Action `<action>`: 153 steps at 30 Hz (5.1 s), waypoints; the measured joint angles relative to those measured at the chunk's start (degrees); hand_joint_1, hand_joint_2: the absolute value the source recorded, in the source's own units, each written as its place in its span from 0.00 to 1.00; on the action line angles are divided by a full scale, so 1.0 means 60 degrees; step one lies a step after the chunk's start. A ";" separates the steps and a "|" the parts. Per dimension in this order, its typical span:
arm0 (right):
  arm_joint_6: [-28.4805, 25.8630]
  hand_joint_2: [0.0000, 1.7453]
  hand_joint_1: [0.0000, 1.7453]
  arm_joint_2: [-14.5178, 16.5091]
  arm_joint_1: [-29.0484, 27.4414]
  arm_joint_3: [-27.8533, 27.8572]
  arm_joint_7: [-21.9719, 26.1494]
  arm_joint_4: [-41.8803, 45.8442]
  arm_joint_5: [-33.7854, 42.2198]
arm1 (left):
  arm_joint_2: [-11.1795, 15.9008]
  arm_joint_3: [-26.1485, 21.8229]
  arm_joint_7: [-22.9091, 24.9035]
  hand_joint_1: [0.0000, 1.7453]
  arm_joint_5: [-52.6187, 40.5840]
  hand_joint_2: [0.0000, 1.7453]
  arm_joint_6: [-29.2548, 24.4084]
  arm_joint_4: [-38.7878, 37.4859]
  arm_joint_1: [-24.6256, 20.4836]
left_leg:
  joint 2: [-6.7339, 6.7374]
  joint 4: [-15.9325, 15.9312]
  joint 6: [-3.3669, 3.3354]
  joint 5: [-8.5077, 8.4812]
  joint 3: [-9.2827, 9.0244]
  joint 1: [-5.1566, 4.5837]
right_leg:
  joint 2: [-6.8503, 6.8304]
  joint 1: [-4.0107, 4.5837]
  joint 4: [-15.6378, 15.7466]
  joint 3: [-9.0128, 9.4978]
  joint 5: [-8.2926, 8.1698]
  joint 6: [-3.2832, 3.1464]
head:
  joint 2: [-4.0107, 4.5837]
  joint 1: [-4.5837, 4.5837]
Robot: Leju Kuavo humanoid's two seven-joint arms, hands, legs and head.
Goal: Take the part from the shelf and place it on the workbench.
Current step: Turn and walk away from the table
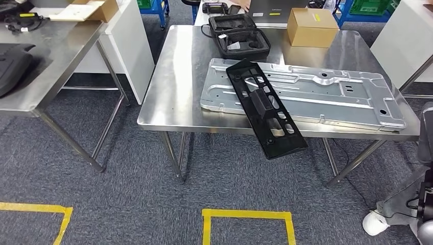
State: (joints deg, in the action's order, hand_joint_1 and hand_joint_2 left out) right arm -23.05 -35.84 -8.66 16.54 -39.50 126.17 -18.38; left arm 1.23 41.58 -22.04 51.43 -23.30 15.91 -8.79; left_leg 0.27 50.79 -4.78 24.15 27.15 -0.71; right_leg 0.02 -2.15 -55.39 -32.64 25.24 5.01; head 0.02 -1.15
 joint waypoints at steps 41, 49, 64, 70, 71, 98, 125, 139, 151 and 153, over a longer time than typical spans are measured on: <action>0.0484 0.00 0.00 -0.0134 0.0480 -0.0828 0.0004 0.0012 -0.0937 | -0.0049 0.0005 -0.0157 0.00 0.0171 1.00 -0.0051 0.0000 0.0052 | -0.0002 0.0295 0.0139 -0.0397 0.0699 -0.0146 | 0.0025 0.0020 0.0553 0.1035 0.0333 -0.0101 | 0.0000 0.0030; 0.0550 0.00 0.00 -0.0132 0.0491 -0.0840 0.0004 0.0013 -0.1016 | -0.0073 0.0020 -0.0155 0.00 0.0158 1.00 -0.0022 0.0000 0.0093 | -0.0014 0.3270 0.0526 0.1381 0.1809 0.0002 | 0.0008 0.0023 0.0471 0.0463 -0.0086 -0.0474 | 0.0000 0.0063; 0.0319 0.00 0.00 -0.0285 0.0010 -0.0687 0.0004 0.0025 -0.0723 | -0.0184 0.0070 -0.0169 0.00 0.0129 1.00 -0.0153 0.0000 0.0150 | -0.0014 -0.0011 -0.0104 -0.0125 0.0261 -0.0077 | -0.0001 0.0081 -0.2298 -0.0877 0.1302 -0.0079 | 0.0000 0.0000; 0.0158 0.00 0.00 -0.0317 -0.0084 -0.0680 0.0004 0.0026 -0.0741 | -0.0205 0.0073 -0.0166 0.00 0.0199 1.00 -0.0147 0.0000 0.0185 | -0.0018 0.0207 0.0039 -0.0265 0.0539 -0.0143 | 0.0012 0.0045 0.0484 0.0997 0.0333 -0.0097 | 0.0000 0.0010; 0.0132 0.00 0.00 -0.0321 -0.0097 -0.0682 0.0004 0.0026 -0.0744 | -0.0205 0.0074 -0.0161 0.00 0.0199 1.00 -0.0147 -0.0001 0.0190 | -0.0020 0.0248 0.0081 -0.0282 0.0584 -0.0167 | 0.0021 0.0061 0.0604 0.1036 0.0335 -0.0143 | 0.0000 0.0016; -0.0198 0.00 0.00 -0.0401 -0.0086 -0.0841 0.0004 -0.0009 -0.0839 | -0.0180 0.0297 -0.0067 0.00 0.0192 1.00 -0.0171 -0.0004 0.0130 | 0.0009 0.0003 -0.0024 -0.0243 0.0394 -0.0094 | -0.0013 0.0097 -0.1141 0.0059 0.0790 -0.0140 | 0.0000 0.0002; -0.0032 0.00 0.00 -0.0540 0.0228 -0.0996 0.0004 -0.0064 -0.0906 | -0.0091 0.0313 -0.0085 0.00 0.0223 1.00 -0.0098 -0.0004 0.0004 | -0.0015 -0.0256 -0.0282 -0.0250 0.0121 -0.0258 | -0.0017 0.0306 -0.1662 -0.0566 0.1212 -0.0250 | 0.0000 0.0023; 0.0129 0.00 0.00 -0.0485 0.0319 -0.1012 0.0004 -0.0086 -0.1033 | -0.0112 0.0315 -0.0169 0.00 0.0362 1.00 -0.0077 -0.0007 0.0074 | -0.0042 0.1937 0.0316 0.0772 0.1493 -0.0141 | -0.0037 0.0141 0.0609 0.0888 0.0114 -0.0649 | 0.0000 0.0038; 0.0147 0.00 0.00 -0.0473 0.0298 -0.0991 0.0004 -0.0086 -0.1252 | -0.0127 0.0315 -0.0177 0.00 0.0373 1.00 -0.0085 -0.0007 0.0049 | -0.0052 -0.0137 0.0219 0.0214 -0.0306 0.0037 | -0.0040 0.0009 0.0565 0.0176 -0.0451 -0.0122 | 0.0000 0.0031; 0.0157 0.00 0.00 -0.0473 0.0296 -0.0989 0.0004 -0.0087 -0.1256 | -0.0139 0.0314 -0.0177 0.00 0.0374 1.00 -0.0084 -0.0007 0.0044 | -0.0016 -0.0205 0.0059 0.0049 -0.0200 0.0058 | -0.0030 -0.0003 -0.0156 -0.0137 0.0157 -0.0097 | 0.0000 0.0020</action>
State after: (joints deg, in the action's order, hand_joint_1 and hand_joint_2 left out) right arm -22.11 -38.68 -6.89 10.61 -39.47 125.65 -25.91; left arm 0.40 43.47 -23.10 53.68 -23.80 15.87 -8.52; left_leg 0.17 49.56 -4.43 24.44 25.95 -0.36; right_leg -0.16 -2.16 -56.32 -33.46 26.18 4.42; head 0.02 -1.03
